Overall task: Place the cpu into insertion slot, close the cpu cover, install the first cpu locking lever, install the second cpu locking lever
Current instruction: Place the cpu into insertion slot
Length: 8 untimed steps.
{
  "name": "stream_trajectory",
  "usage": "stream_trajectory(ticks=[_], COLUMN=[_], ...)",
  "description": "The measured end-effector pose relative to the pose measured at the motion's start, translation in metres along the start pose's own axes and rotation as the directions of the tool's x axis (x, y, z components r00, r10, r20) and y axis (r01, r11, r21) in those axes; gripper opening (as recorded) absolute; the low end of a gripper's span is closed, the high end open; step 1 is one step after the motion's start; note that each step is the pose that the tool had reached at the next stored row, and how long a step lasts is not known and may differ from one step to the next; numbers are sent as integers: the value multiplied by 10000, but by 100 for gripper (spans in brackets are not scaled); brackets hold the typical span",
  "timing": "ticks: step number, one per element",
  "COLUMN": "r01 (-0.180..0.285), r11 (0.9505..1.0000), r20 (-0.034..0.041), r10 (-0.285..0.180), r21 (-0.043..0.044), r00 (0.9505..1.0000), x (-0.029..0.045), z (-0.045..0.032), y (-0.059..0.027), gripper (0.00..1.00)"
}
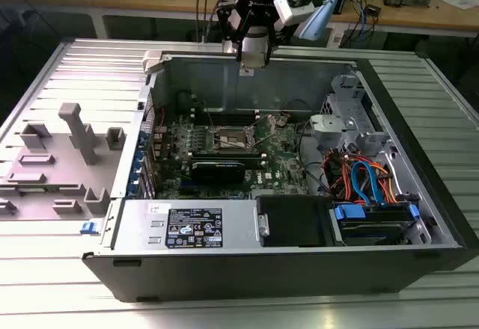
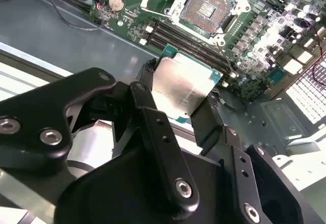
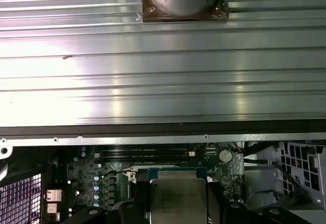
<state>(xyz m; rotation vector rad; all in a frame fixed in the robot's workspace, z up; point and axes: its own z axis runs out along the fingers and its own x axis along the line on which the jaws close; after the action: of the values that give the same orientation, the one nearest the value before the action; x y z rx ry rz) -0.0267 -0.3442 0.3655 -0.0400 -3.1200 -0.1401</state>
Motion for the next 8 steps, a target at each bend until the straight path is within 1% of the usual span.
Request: stream_trajectory(ticks=[8], r01=[0], r11=[10000], r20=[0], r10=[0], r21=[1], r00=[10000], x=[0], z=[-1], y=[-11], gripper=[54])
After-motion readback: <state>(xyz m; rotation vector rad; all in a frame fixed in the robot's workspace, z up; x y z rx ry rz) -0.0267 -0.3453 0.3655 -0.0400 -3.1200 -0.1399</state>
